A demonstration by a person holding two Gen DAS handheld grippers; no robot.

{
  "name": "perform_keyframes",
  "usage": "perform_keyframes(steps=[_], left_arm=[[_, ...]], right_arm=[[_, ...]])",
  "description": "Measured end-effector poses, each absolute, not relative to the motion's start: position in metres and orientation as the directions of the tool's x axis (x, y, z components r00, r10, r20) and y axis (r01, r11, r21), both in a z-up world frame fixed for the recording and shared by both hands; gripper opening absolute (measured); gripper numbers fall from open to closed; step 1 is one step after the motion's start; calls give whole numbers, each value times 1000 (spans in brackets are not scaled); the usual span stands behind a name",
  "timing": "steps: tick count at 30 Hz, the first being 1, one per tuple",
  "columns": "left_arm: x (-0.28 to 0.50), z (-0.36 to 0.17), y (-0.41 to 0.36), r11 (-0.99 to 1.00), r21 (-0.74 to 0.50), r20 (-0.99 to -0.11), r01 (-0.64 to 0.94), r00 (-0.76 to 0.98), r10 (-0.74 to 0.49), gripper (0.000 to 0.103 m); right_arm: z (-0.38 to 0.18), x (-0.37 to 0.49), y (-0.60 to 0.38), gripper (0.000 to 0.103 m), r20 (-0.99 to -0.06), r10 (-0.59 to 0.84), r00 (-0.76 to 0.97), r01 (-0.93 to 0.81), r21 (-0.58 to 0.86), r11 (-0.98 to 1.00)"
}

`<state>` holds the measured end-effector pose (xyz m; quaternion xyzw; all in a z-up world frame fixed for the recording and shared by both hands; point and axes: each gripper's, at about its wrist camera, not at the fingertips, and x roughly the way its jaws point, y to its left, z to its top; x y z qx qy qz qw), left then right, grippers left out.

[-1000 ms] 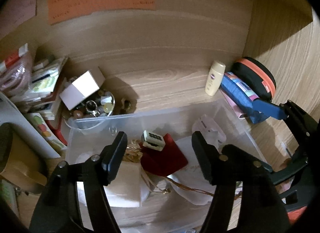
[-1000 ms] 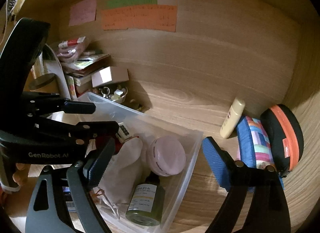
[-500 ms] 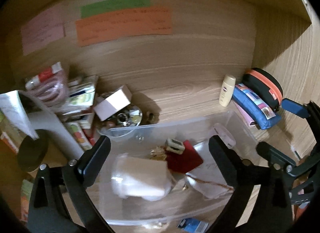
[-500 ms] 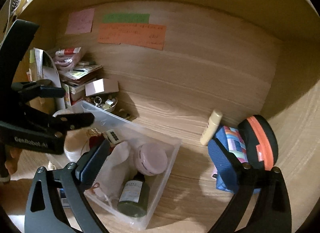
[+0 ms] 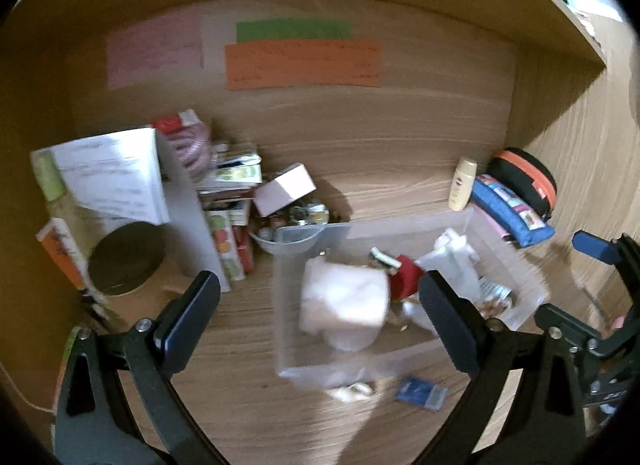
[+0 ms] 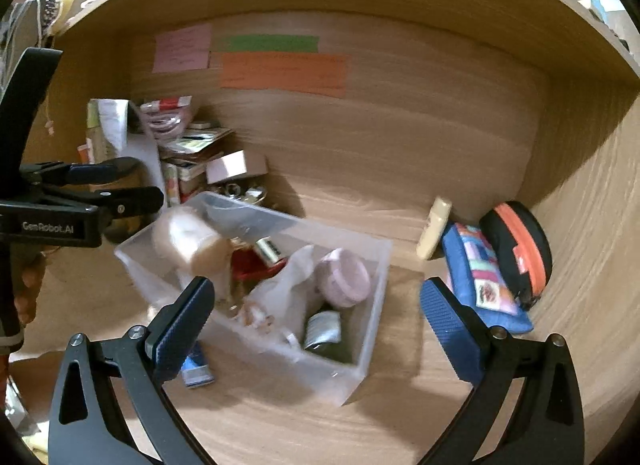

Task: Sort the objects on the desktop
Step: 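Withdraw both grippers toward the blue Max pack and white shell on the desk, then grasp the blue Max pack with the right gripper while the left grasps the white shell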

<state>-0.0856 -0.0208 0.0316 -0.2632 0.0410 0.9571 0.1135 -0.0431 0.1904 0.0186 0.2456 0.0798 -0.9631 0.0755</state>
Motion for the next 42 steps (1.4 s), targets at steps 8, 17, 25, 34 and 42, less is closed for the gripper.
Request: perform_keyframes(steps=[8, 17, 25, 34, 42], left_arm=[[-51, 1, -29, -961, 65, -535, -268, -823, 193, 102], [-66, -47, -42, -975, -13, -693, -220, -702, 168, 102], [-70, -57, -51, -976, -72, -712, -203, -675, 193, 102], [-80, -66, -31, -975, -44, -746, -217, -642, 177, 97], [-89, -76, -10, -974, -10, -781, -225, -607, 149, 84]], right_arm=[[-10, -27, 168, 101, -571, -182, -800, 262, -59, -963], [-52, -44, 141, 80, -719, -249, -649, 394, -37, -919], [-76, -79, 130, 52, -799, -293, -526, 476, 9, -880], [-81, -87, 111, 33, -804, -321, -500, 555, -13, -832], [-75, -75, 124, 25, -792, -344, -505, 578, -14, -816]])
